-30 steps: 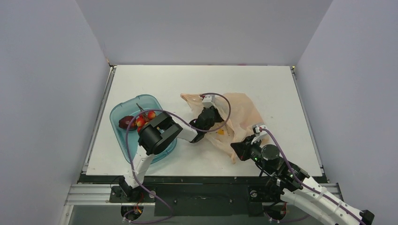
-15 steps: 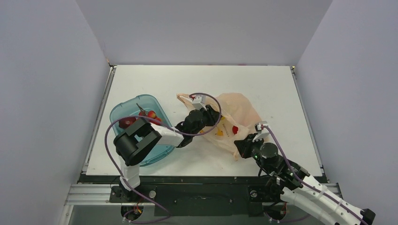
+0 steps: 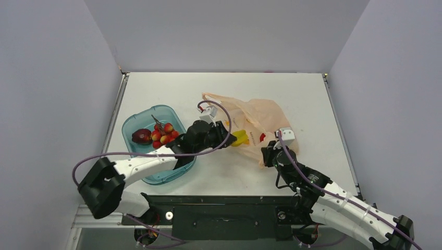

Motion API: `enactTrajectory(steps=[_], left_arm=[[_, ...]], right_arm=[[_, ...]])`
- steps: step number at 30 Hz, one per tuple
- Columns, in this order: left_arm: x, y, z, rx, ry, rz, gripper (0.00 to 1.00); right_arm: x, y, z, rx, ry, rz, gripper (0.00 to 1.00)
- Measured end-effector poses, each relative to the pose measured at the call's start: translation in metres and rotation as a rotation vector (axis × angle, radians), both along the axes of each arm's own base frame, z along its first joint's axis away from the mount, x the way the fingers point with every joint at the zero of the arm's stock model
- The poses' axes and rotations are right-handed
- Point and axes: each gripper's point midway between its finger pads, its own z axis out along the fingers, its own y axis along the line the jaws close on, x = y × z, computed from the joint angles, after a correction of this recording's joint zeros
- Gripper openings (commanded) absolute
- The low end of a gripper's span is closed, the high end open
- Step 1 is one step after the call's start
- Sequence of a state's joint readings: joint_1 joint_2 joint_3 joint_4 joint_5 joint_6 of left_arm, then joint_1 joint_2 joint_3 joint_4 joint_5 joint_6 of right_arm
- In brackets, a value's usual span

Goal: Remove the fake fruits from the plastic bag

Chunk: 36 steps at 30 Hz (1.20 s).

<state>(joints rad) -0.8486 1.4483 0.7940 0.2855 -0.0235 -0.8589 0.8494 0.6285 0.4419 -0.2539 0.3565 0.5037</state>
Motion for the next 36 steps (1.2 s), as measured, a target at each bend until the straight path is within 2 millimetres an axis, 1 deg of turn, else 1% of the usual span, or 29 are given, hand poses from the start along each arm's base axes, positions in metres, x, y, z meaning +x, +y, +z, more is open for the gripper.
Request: enactTrajectory(steps=[2,5,6,9,11,12,14,16,19,22,25,28,33,34,35,36], left_arm=[[-0.013,0.014,0.012,0.033,0.001,-0.018,0.0],[-0.035,0.045,0.029,0.134,-0.002,-0.041,0.0],[-0.039,0.053,0.034,0.167,-0.004,-0.045,0.0],[-0.048,0.085,0.055,0.296,-0.017,-0.028,0.0],[-0.052,0.109,0.066,0.387,-0.018,0.007,0.0],[-0.054,0.123,0.069,0.434,-0.008,0.031,0.0],[-0.059,0.148,0.068,0.525,0.027,0.081,0.0],[-0.064,0.178,0.06,0.632,0.083,0.157,0.0],[-0.075,0.217,0.041,0.766,0.171,0.259,0.0],[-0.079,0.24,0.022,0.846,0.23,0.337,0.0],[-0.077,0.26,-0.002,0.907,0.287,0.415,0.0],[-0.071,0.268,-0.022,0.931,0.316,0.463,0.0],[-0.054,0.259,-0.045,0.897,0.294,0.495,0.0],[-0.05,0.256,-0.049,0.887,0.287,0.498,0.06],[-0.047,0.253,-0.052,0.88,0.283,0.5,0.16],[-0.044,0.251,-0.054,0.869,0.28,0.502,0.33]], right_arm=[[0.004,-0.001,0.002,-0.026,-0.015,-0.009,0.0],[0.008,-0.004,0.001,-0.059,-0.024,-0.019,0.0],[0.009,-0.006,0.001,-0.066,-0.027,-0.023,0.0],[0.012,-0.01,0.002,-0.082,-0.037,-0.032,0.0],[0.013,-0.012,0.002,-0.087,-0.04,-0.038,0.0],[0.014,-0.014,0.003,-0.089,-0.042,-0.044,0.0],[0.016,-0.017,0.004,-0.085,-0.046,-0.053,0.0],[0.018,-0.02,0.006,-0.078,-0.049,-0.061,0.0],[0.019,-0.021,0.008,-0.067,-0.051,-0.063,0.0],[0.02,-0.021,0.008,-0.062,-0.048,-0.055,0.0],[0.019,-0.019,0.008,-0.059,-0.046,-0.044,0.0],[0.018,-0.018,0.008,-0.055,-0.045,-0.037,0.0],[0.018,-0.016,0.008,-0.047,-0.041,-0.025,0.0],[0.017,-0.015,0.008,-0.045,-0.04,-0.021,0.0],[0.017,-0.015,0.008,-0.044,-0.039,-0.018,0.0],[0.017,-0.014,0.008,-0.043,-0.038,-0.014,0.0]])
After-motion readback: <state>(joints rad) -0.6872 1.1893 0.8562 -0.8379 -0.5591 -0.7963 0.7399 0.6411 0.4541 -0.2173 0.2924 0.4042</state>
